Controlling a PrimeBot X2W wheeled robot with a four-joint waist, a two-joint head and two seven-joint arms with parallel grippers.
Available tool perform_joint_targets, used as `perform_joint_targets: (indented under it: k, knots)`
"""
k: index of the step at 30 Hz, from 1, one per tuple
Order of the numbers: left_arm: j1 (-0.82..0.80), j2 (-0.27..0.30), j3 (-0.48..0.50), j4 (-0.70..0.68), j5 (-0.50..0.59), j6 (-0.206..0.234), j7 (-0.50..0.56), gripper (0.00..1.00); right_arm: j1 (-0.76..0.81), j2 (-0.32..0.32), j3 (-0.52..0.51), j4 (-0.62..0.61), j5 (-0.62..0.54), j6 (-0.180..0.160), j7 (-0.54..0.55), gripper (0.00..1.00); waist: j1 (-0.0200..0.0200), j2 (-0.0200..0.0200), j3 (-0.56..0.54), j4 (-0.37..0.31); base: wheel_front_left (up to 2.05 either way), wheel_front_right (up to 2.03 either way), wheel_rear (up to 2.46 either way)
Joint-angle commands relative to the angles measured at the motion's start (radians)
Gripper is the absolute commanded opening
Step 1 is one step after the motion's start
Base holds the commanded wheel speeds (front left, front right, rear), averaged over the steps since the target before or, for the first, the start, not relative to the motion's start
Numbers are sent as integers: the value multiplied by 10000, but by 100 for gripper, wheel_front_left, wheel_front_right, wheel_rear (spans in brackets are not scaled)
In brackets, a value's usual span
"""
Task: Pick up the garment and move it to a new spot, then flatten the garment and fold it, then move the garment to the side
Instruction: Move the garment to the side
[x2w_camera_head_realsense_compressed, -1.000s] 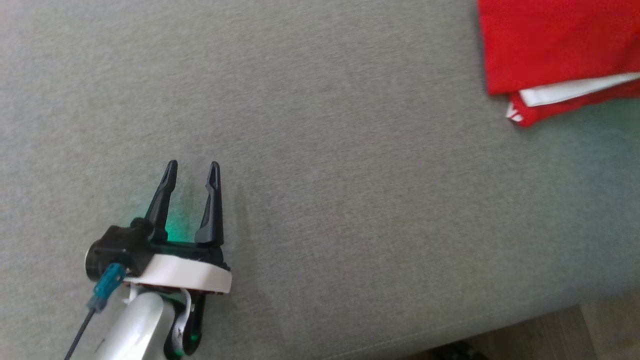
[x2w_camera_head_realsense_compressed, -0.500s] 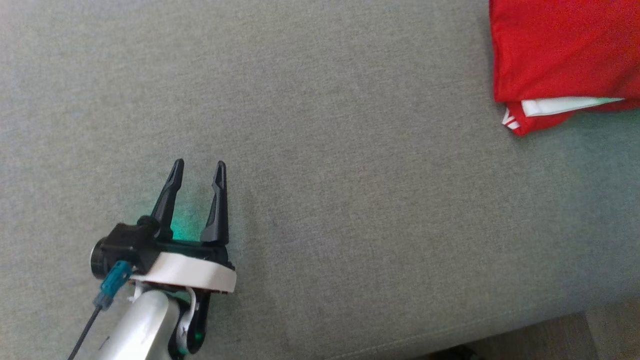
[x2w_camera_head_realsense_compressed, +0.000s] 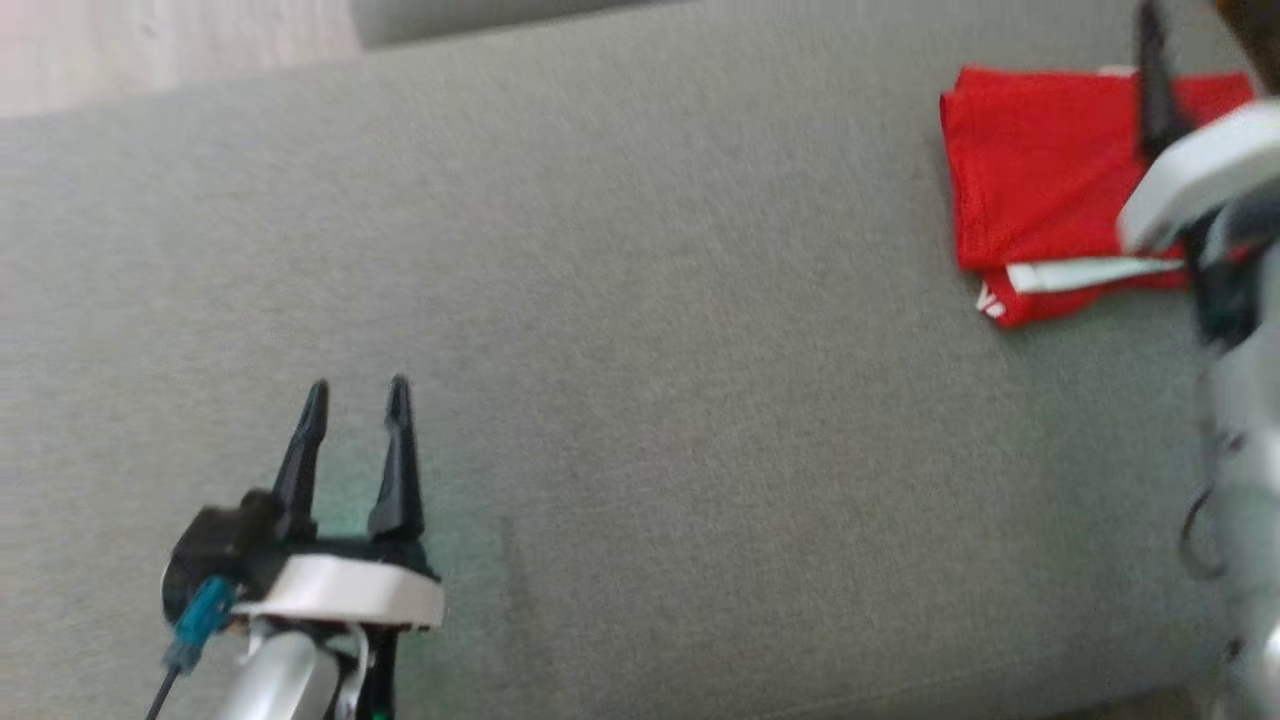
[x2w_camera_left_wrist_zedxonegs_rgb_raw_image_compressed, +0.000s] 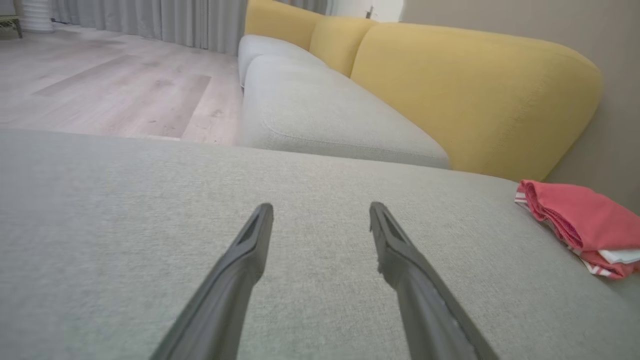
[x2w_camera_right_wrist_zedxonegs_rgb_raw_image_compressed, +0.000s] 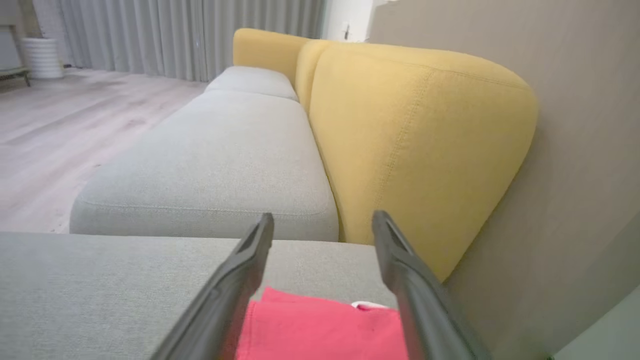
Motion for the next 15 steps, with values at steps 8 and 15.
perform_joint_targets:
  k: [8, 15]
  knots:
    - [735, 80, 938, -49, -178, 225, -303, 100, 1999, 1218, 29, -745, 8, -7, -931, 100, 2, 0, -1605, 861, 0, 0, 0]
    - [1468, -61, 938, 80, -160, 243, -350, 100, 4196, 1857, 18, -1421, 123, -7, -1435, 100, 2, 0, -2075, 1123, 0, 0, 0]
